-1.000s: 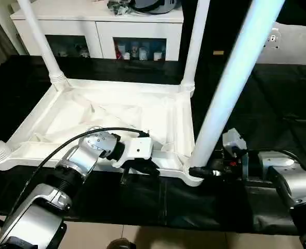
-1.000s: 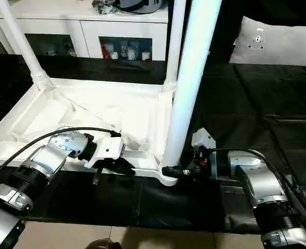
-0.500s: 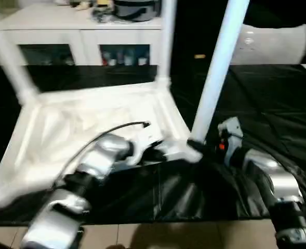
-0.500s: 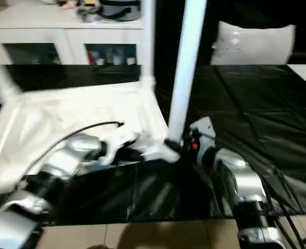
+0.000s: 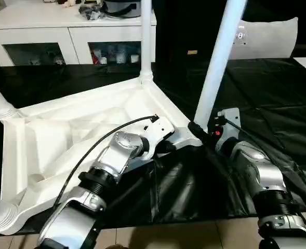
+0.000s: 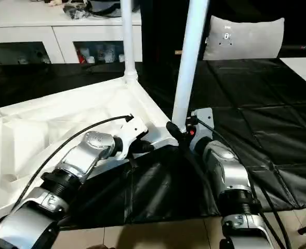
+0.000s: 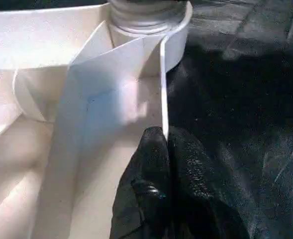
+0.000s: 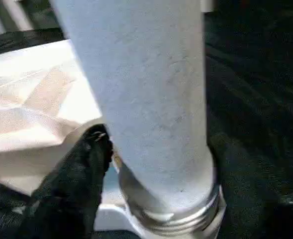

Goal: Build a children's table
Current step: Rotate leg to tighten

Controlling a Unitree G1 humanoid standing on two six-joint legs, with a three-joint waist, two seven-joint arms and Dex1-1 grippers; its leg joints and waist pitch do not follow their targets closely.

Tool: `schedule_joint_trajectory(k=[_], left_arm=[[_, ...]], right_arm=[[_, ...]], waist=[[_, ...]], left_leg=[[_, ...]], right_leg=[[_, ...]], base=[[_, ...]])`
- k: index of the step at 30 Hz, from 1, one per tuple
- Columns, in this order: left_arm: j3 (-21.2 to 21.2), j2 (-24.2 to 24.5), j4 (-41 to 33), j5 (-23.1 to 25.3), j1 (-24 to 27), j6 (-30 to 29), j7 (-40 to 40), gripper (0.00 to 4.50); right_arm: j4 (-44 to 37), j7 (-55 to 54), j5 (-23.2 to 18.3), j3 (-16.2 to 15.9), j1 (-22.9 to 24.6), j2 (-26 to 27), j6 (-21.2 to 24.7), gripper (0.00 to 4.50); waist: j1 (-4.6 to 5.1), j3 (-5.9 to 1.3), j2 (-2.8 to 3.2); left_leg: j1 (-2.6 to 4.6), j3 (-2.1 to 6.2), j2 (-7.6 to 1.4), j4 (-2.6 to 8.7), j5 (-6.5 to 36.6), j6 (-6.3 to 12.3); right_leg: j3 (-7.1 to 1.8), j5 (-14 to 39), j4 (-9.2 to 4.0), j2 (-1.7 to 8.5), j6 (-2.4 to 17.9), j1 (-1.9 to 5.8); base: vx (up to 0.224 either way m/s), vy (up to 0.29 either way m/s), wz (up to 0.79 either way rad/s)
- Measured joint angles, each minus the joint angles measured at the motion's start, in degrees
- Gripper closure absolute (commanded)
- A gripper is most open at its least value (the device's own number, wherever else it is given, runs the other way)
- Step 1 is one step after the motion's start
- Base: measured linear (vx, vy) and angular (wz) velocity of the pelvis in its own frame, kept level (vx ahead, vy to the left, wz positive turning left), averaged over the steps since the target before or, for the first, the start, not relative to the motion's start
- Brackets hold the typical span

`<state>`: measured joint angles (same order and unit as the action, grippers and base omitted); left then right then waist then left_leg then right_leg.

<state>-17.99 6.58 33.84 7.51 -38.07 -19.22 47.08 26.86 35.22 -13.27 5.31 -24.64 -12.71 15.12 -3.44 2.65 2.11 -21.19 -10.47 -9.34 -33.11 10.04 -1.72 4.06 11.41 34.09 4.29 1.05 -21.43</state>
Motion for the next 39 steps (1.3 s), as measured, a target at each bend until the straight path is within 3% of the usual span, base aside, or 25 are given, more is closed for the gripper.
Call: schedule_joint_trajectory(k=[7, 17, 22, 30, 39], left_arm=[[-2.23, 4.95, 0.22, 0.17, 0.61, 9.49, 4.70, 4.50], [-4.61, 11.24, 1.13, -1.48, 1.35, 20.55, 18.71, 4.50], [-5.34, 13.45, 1.71, -2.86, 1.29, 24.01, 25.99, 4.50], [-7.07, 14.50, 2.74, -2.92, 0.18, 27.43, 31.06, 4.50], [-7.11, 14.51, 3.22, -2.92, 0.11, 28.30, 32.16, 4.50]], right_arm=[[-4.11, 11.76, -0.88, -1.68, 5.04, -6.52, -2.85, 0.27], [-9.43, 30.82, -4.62, -3.78, 7.09, -16.15, -5.43, 0.27], [-9.37, 37.58, -5.65, -5.94, 6.86, -18.41, -3.71, 0.84], [-9.36, 41.97, -5.70, -9.71, 6.60, -18.46, -2.91, 1.32], [-9.48, 43.41, -6.39, -10.85, 6.60, -18.45, -1.35, 2.15]], waist=[[-0.51, 0.00, 0.01], [-2.50, -0.01, 0.04], [-3.51, -0.02, 0.04], [-4.88, -0.02, 0.00], [-4.93, -0.02, 0.00]], left_leg=[[-0.47, 0.00, -0.12, 0.16, -0.17, 0.24], [-0.70, -0.01, -0.13, -0.06, -0.12, 0.26], [-0.71, -0.01, -0.15, -0.10, -0.11, 0.24], [-0.75, -0.01, -0.17, -0.34, -0.04, 0.17], [-0.75, -0.01, -0.18, -0.51, 0.00, 0.11]], right_leg=[[0.14, 0.05, 0.04, -0.08, -0.08, -0.53], [0.18, 0.05, 0.05, -0.04, -0.08, -0.57], [0.23, 0.05, 0.09, -0.02, -0.07, -0.56], [0.23, 0.05, 0.25, 0.03, -0.07, -0.56], [0.23, 0.05, 0.41, 0.06, -0.07, -0.55]], base=[[0.000, 0.000, 0.00], [0.000, 0.000, 0.00], [0.000, 0.000, 0.00], [0.000, 0.000, 0.00], [0.000, 0.000, 0.00]])
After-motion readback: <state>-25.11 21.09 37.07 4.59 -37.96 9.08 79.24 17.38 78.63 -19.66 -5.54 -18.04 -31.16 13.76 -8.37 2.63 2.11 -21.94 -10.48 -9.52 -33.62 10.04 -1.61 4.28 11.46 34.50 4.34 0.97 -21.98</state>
